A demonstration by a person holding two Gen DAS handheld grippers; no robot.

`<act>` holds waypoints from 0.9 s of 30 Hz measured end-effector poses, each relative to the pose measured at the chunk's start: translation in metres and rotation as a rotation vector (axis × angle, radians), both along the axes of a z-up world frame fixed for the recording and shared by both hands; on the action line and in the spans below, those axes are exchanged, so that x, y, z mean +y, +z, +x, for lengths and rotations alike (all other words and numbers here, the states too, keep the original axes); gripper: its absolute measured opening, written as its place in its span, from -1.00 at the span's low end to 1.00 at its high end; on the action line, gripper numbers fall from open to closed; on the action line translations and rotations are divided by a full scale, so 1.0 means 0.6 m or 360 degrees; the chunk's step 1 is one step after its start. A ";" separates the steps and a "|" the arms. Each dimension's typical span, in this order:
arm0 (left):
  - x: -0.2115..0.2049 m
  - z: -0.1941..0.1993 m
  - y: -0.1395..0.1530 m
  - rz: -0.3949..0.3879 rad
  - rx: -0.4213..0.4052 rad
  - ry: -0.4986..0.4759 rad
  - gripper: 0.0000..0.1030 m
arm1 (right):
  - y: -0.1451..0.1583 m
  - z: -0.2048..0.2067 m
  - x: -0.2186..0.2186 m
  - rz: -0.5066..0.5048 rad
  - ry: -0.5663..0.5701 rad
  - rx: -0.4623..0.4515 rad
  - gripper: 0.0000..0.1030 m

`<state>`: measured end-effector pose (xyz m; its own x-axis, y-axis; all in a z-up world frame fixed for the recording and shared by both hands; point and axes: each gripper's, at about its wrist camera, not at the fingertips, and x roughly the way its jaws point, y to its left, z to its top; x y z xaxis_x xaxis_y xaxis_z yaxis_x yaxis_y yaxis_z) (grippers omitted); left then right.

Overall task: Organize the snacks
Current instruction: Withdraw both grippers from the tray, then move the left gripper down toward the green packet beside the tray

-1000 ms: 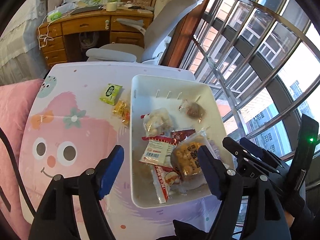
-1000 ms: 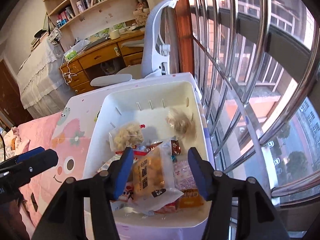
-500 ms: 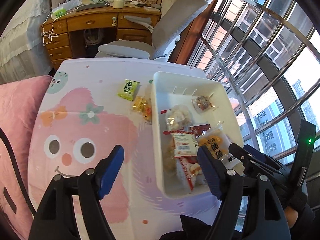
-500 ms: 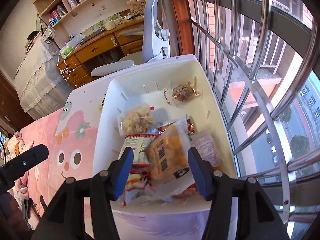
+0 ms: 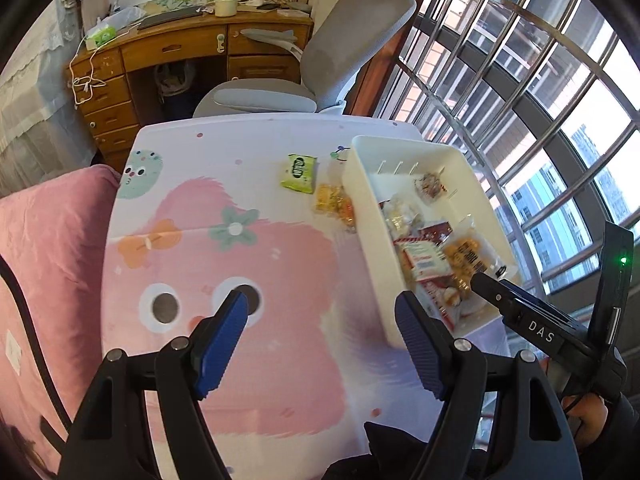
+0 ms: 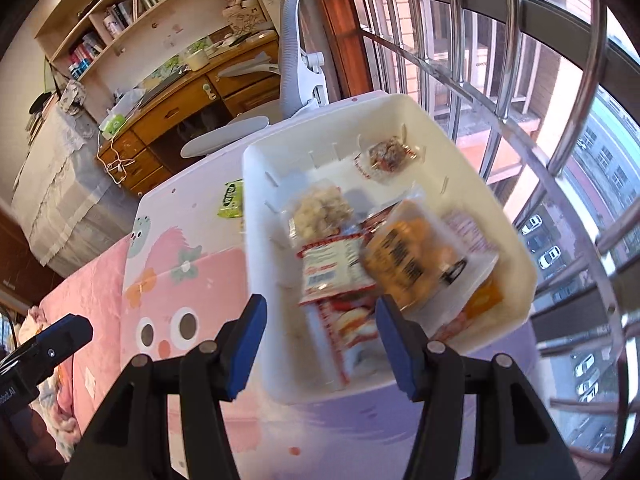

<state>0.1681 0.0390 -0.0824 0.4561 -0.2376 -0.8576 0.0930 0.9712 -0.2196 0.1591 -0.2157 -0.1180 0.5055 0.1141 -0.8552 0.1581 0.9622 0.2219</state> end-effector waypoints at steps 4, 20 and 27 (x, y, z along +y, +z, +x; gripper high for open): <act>0.050 -0.003 0.000 -0.0001 0.0011 -0.0064 0.46 | -0.002 -0.020 0.048 -0.0013 -0.0052 -0.0009 0.11; 0.164 0.041 -0.016 -0.0033 0.0054 -0.0292 0.47 | -0.012 -0.061 0.204 -0.0107 -0.0268 -0.0107 0.11; 0.174 0.072 -0.024 -0.0066 0.0123 -0.0334 0.47 | -0.011 -0.055 0.235 -0.0161 -0.0327 -0.0135 0.11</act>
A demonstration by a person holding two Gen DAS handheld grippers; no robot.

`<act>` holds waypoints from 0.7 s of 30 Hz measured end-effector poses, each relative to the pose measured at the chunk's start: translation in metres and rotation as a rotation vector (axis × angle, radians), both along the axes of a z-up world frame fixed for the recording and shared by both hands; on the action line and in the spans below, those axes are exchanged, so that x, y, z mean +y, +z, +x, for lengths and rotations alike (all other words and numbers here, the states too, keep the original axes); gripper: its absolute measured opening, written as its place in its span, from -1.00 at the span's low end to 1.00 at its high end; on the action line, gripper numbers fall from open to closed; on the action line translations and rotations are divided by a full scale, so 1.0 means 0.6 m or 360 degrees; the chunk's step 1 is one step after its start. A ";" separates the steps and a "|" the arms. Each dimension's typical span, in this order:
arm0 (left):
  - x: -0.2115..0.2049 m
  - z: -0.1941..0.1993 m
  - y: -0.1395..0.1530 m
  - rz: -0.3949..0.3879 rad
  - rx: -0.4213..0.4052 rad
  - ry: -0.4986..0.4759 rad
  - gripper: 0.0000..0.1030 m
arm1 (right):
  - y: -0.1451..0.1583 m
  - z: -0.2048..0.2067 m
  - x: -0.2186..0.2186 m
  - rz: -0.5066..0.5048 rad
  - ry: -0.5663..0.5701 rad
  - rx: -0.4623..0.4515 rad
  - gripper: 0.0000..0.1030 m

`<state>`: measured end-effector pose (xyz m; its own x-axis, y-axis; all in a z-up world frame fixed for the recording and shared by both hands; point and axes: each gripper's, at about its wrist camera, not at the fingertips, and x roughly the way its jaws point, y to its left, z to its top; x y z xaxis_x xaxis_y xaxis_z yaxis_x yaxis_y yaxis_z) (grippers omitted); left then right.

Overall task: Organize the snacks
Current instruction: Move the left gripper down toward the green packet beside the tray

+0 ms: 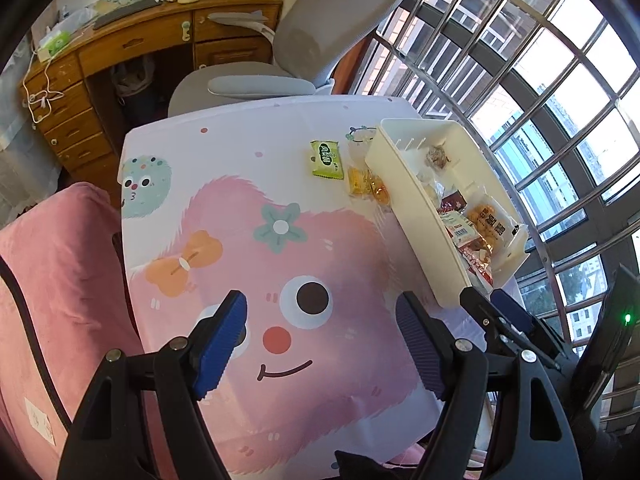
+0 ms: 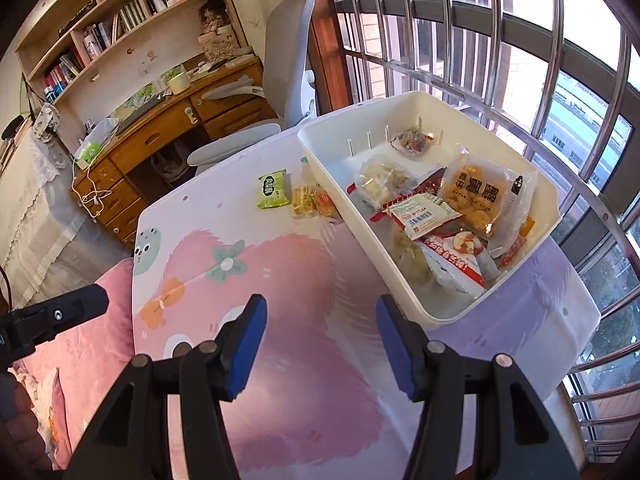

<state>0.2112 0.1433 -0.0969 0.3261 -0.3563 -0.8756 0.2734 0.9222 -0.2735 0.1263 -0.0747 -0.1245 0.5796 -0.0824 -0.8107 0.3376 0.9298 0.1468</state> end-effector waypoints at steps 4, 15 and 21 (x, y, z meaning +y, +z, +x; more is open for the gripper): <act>0.002 0.030 -0.005 -0.0017 0.0031 0.0020 0.47 | -0.005 0.014 0.014 -0.0076 -0.0009 0.0000 0.11; -0.023 0.137 -0.048 0.0104 0.0088 0.0054 0.47 | -0.061 0.087 0.053 -0.0299 0.0095 0.0006 0.10; -0.053 0.216 -0.084 0.0180 0.0134 0.0047 0.47 | -0.106 0.140 0.067 -0.0462 0.0140 0.0081 -0.03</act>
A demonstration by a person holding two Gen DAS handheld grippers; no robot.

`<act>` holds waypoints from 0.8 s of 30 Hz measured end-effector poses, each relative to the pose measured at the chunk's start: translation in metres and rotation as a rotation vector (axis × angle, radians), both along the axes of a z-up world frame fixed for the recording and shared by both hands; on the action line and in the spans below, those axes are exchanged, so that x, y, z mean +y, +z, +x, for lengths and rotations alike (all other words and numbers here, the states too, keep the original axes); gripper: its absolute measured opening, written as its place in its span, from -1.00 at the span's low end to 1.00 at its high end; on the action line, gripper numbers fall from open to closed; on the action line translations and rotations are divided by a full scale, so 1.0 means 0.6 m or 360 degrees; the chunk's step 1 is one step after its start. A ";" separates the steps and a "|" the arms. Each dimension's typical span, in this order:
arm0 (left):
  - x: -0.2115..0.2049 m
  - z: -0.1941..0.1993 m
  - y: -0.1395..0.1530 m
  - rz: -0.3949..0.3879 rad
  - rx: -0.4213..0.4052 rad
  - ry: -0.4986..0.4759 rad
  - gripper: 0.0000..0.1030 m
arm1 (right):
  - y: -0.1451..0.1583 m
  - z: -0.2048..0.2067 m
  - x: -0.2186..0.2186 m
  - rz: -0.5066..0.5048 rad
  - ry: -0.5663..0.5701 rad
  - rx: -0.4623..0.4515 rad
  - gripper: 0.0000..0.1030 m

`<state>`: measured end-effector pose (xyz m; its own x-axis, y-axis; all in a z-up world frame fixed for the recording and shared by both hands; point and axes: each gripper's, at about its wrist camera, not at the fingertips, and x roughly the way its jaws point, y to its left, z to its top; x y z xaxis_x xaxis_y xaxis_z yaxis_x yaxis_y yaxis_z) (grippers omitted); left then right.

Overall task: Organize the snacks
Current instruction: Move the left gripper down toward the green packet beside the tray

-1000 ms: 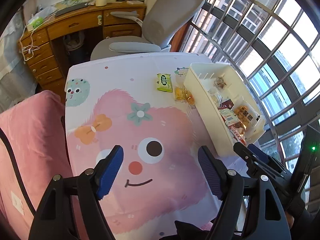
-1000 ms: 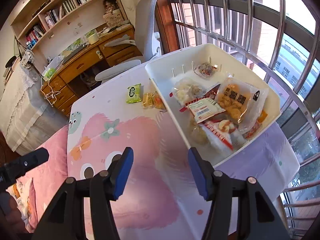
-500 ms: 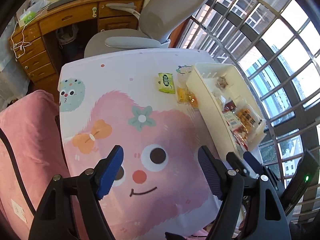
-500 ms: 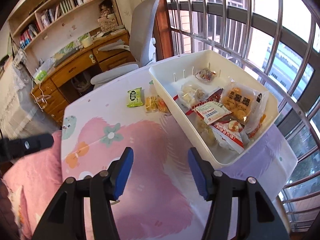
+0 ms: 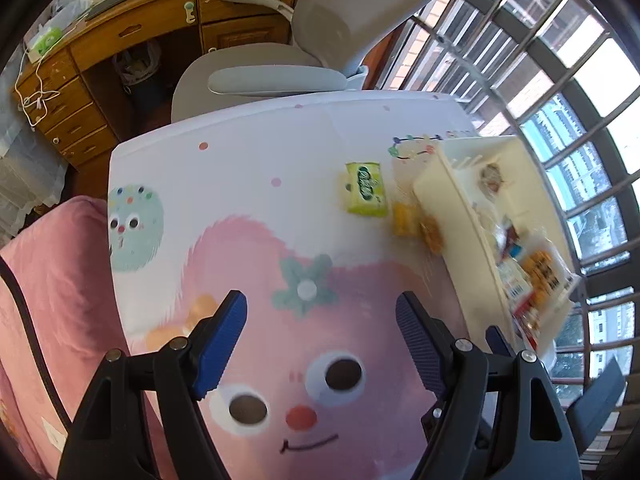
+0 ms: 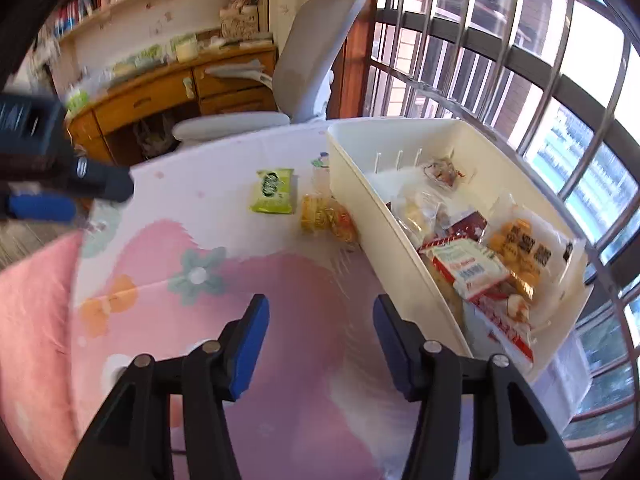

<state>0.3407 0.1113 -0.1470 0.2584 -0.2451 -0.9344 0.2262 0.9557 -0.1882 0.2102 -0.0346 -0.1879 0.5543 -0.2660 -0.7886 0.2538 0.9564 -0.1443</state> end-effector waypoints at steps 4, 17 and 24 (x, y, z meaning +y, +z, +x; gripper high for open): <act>-0.024 0.046 -0.026 0.0039 0.0019 -0.0020 0.47 | -0.023 0.030 0.003 -0.0108 0.0031 0.0031 -0.07; -0.097 0.155 -0.127 0.0010 0.0102 -0.0050 0.47 | -0.096 0.090 0.009 -0.0400 0.0046 0.0136 -0.38; -0.129 0.188 -0.159 0.0003 0.0117 -0.0057 0.47 | -0.109 0.109 0.008 -0.0481 0.0071 0.0099 -0.38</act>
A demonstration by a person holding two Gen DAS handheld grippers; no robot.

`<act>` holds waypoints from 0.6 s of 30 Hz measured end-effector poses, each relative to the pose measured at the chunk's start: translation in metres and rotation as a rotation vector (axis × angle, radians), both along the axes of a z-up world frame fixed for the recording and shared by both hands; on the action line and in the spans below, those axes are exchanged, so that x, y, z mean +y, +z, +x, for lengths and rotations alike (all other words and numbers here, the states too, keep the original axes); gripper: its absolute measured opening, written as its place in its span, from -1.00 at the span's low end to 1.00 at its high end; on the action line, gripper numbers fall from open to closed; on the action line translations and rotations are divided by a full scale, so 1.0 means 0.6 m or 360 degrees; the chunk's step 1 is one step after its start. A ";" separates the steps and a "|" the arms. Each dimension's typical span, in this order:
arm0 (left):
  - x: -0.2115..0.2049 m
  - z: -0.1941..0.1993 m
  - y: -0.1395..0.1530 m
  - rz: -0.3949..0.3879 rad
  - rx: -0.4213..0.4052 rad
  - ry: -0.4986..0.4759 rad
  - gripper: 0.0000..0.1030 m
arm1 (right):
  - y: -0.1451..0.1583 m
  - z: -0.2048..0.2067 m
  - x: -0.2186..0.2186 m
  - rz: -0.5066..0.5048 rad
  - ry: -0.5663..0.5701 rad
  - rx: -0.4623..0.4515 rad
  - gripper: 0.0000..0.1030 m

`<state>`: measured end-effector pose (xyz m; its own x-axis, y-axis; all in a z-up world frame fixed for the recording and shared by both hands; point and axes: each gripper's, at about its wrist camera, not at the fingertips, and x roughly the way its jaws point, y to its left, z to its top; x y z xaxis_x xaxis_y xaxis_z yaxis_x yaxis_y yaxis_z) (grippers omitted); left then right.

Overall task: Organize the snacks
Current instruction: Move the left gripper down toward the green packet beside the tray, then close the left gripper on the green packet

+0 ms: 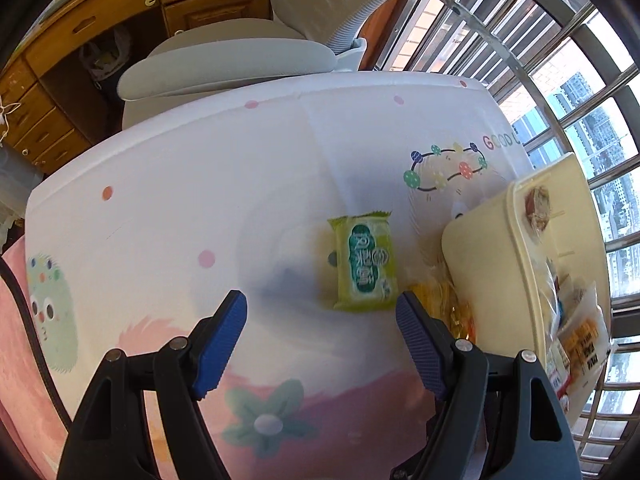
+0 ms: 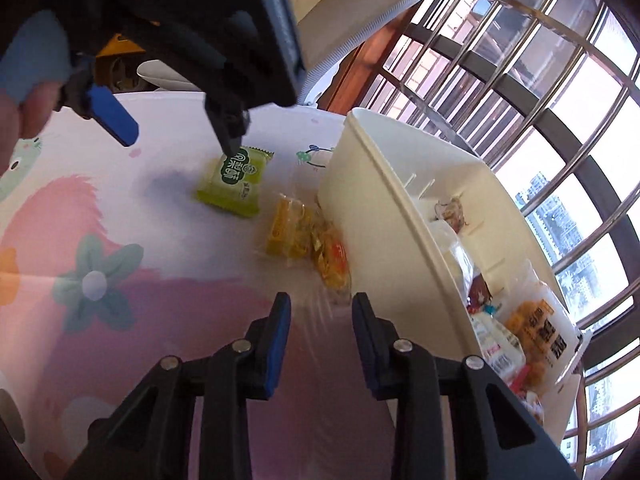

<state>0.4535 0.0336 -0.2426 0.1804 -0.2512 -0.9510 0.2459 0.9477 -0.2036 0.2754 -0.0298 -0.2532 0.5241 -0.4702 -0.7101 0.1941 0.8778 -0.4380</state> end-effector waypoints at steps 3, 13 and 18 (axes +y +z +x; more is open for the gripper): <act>-0.011 0.008 -0.010 0.0004 0.0007 -0.0002 0.47 | -0.007 0.011 -0.002 -0.0035 0.0003 0.0001 -0.41; -0.025 0.031 -0.037 -0.0001 0.0043 0.0037 0.47 | -0.021 0.031 -0.008 -0.0080 0.0012 0.0027 -0.54; -0.031 0.038 -0.048 -0.0013 0.0065 0.0032 0.46 | -0.027 0.036 -0.014 -0.0101 0.0014 0.0045 -0.65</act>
<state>0.4763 0.0153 -0.2717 0.1468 -0.2555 -0.9556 0.2182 0.9506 -0.2206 0.2969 -0.0381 -0.2693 0.5085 -0.5103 -0.6936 0.1731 0.8496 -0.4982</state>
